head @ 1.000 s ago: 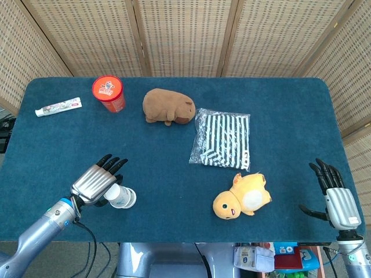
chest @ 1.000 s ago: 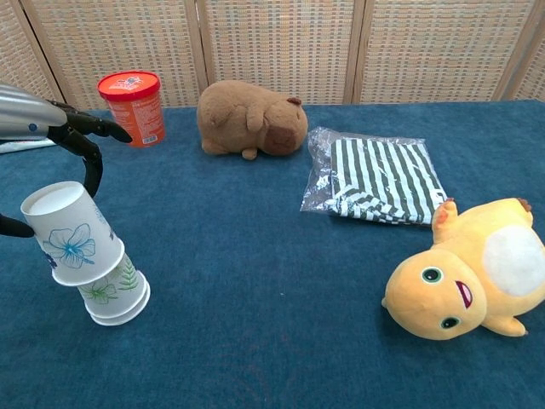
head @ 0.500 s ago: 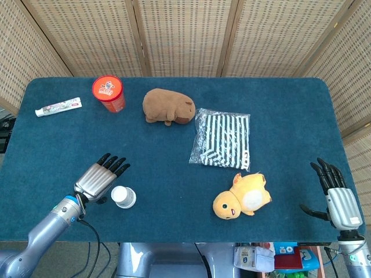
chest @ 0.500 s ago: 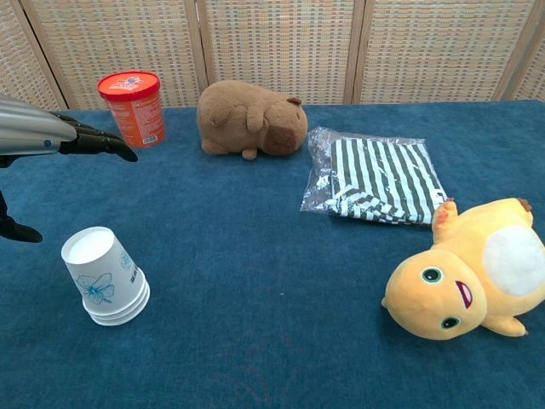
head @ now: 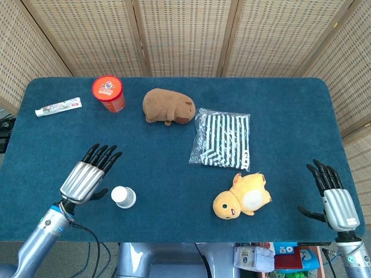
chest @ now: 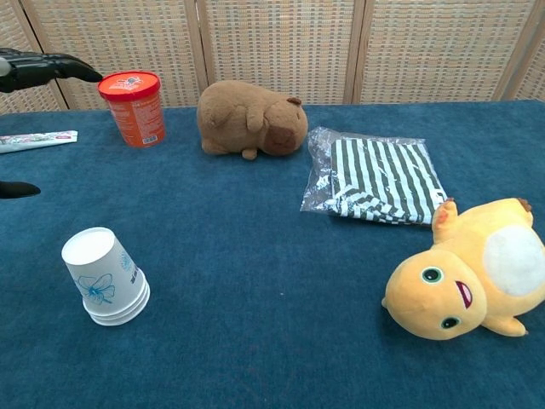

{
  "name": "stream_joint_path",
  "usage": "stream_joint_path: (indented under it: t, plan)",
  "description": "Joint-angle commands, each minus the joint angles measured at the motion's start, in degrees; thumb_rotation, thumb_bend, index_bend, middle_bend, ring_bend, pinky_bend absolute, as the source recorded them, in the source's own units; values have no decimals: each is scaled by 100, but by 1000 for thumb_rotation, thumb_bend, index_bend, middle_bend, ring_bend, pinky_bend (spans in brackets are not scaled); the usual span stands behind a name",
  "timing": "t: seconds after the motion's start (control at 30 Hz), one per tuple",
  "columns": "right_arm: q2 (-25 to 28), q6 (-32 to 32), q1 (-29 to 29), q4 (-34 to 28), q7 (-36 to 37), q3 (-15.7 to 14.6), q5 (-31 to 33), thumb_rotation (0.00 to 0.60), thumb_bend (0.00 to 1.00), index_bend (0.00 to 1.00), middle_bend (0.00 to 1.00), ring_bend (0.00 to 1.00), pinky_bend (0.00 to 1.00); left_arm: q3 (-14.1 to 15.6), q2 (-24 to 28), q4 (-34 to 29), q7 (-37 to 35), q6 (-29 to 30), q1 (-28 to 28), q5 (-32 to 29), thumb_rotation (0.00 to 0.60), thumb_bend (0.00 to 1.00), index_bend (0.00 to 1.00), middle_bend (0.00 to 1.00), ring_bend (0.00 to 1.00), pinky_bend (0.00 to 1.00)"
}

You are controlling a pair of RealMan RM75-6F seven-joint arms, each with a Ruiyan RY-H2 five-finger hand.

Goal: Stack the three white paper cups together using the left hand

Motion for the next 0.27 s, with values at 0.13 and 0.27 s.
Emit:
stream_joint_path:
  t: [0.13, 0.27]
  plan:
    - [27, 18, -6, -88, -84, 12, 11, 600, 47, 0, 0, 0, 0, 331, -1040, 1254, 27, 1229, 1173, 989, 600, 234, 0, 0, 0, 0]
    - [37, 57, -20, -118, -130, 18, 1, 600, 47, 0, 0, 0, 0, 359, -1224, 1522, -325, 1512, 1497, 1138, 600, 234, 0, 0, 0, 0]
